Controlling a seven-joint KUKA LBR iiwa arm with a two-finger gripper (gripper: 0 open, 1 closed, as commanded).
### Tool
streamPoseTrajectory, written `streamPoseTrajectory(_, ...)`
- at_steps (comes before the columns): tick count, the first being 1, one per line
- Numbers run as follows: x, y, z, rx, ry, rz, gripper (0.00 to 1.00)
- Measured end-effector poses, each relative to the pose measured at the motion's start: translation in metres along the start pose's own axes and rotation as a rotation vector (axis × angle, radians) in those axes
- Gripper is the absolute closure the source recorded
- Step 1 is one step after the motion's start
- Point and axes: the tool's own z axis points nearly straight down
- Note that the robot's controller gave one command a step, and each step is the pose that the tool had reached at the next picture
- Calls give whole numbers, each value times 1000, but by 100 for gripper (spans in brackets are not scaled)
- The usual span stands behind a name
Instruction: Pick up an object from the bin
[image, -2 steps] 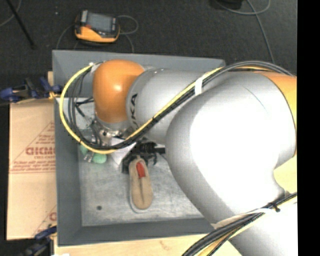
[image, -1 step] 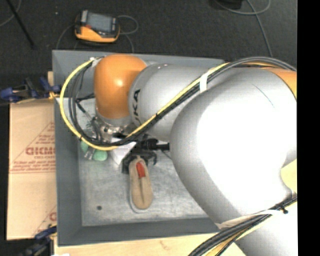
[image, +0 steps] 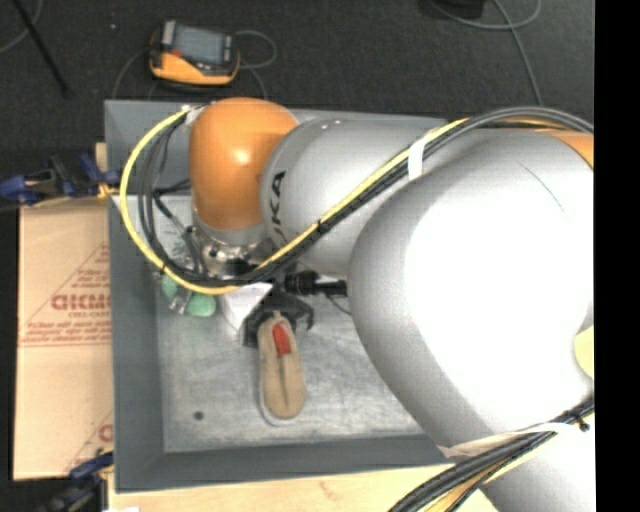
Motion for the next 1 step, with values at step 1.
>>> streamPoseTrajectory(1, 0, 0, -13, -2, 0, 0, 100)
